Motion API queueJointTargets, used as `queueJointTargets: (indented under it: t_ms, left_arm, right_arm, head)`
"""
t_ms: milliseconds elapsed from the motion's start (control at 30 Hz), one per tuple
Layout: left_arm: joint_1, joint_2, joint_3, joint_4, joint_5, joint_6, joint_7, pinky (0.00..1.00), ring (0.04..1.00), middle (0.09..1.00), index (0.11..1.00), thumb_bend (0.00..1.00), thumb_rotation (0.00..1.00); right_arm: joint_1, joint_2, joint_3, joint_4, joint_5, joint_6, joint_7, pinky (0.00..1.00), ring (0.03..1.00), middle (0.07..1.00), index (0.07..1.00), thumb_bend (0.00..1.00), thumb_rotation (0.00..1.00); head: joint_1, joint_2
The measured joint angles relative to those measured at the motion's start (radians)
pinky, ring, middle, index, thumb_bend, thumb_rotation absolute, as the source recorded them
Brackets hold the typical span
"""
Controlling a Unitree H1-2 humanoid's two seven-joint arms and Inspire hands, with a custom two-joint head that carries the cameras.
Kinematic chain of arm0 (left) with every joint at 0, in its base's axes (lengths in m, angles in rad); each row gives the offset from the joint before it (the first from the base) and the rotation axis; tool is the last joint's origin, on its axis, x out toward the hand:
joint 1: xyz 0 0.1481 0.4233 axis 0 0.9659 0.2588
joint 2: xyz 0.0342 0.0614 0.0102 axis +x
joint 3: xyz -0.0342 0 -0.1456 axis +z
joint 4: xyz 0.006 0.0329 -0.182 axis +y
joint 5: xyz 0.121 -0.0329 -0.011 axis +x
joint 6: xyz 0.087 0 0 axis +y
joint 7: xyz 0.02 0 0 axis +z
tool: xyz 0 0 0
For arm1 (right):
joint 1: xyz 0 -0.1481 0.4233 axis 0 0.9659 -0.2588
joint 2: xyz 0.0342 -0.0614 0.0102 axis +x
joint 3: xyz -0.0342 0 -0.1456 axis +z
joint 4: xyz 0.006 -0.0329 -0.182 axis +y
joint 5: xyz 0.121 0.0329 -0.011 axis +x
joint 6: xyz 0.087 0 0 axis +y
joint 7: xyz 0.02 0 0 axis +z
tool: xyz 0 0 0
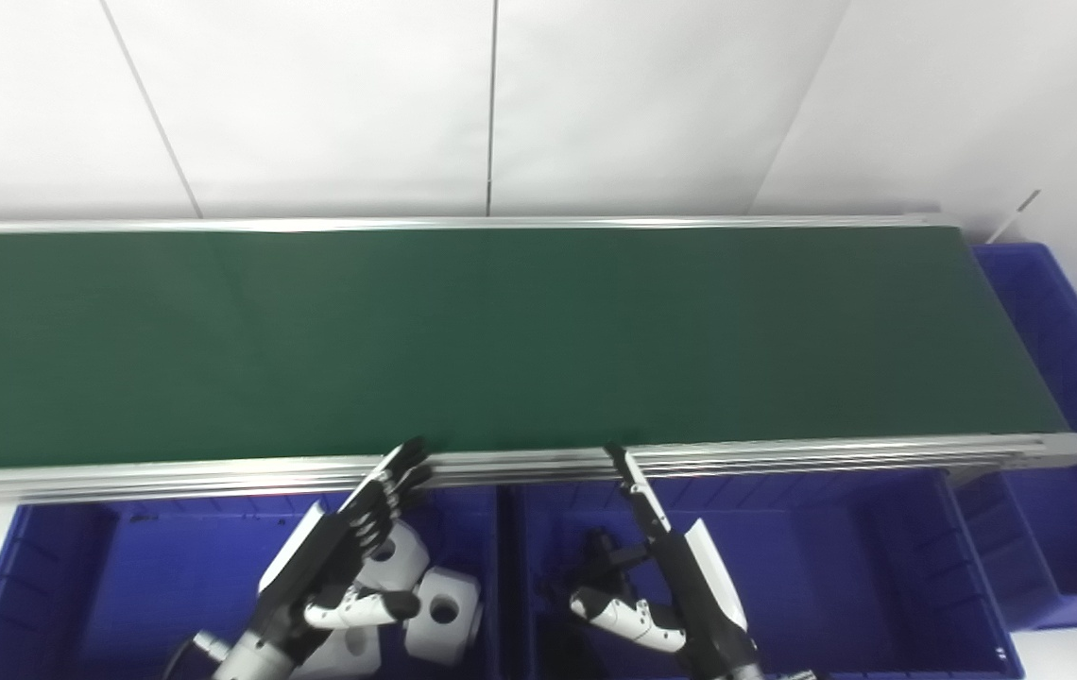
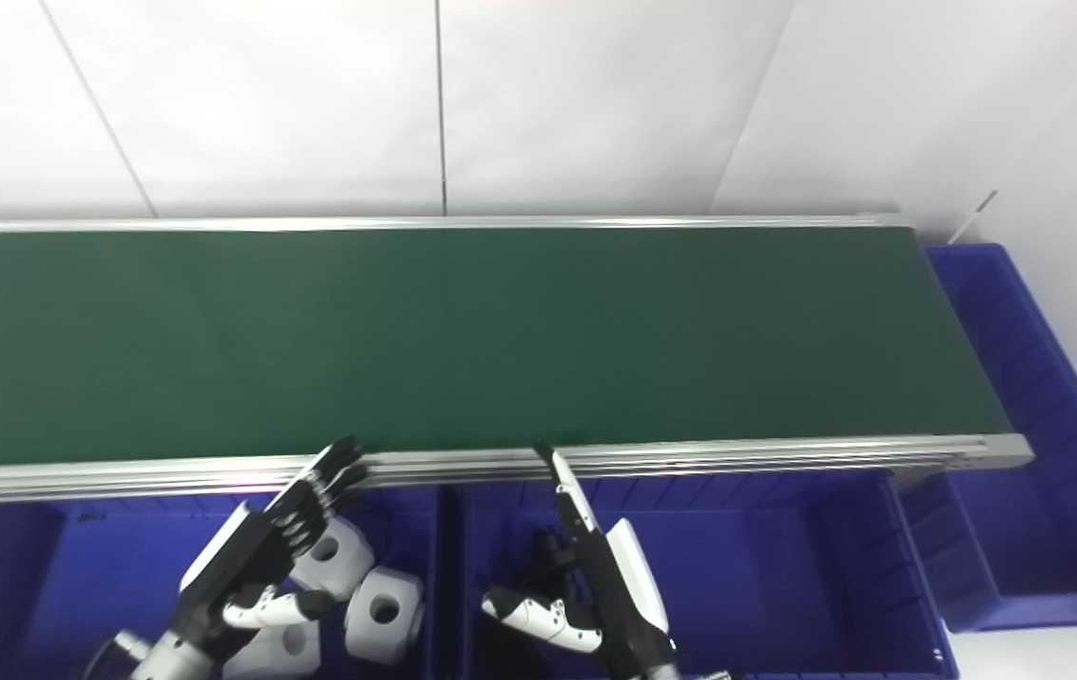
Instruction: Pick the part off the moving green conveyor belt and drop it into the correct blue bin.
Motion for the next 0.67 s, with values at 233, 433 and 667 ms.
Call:
queueJointTargets:
  t_ms: [233,433,667]
  left_arm:
    - [0.000,-0.051,0.061,0.037,0.041,0.000,-0.051,0.94,0.965,0.997,0.996,0.92,0.46]
    - [-0.008,-0.079,0.093,0.063,0.075,0.000,-0.068,0.95,0.978,1.000,0.994,0.92,0.47]
    - [-0.013,-0.082,0.102,0.067,0.148,-0.005,-0.053,0.95,0.976,0.996,0.989,0.89,0.44]
  right_arm:
    - [0.018,-0.006,-0.001,0.000,-0.008,0.071,0.034,0.92,0.995,1.000,1.000,0.82,0.71]
    - [0.021,-0.005,-0.019,0.071,-0.012,0.059,0.007,0.95,0.998,1.000,1.000,0.83,0.70]
    - [0.021,0.024,-0.031,0.097,-0.009,0.023,-0.032,0.95,1.000,1.000,1.000,0.84,0.67]
  head:
    - [-0.011,-0.035]
    - [-0.014,-0.061]
    - [0.008,-0.083]
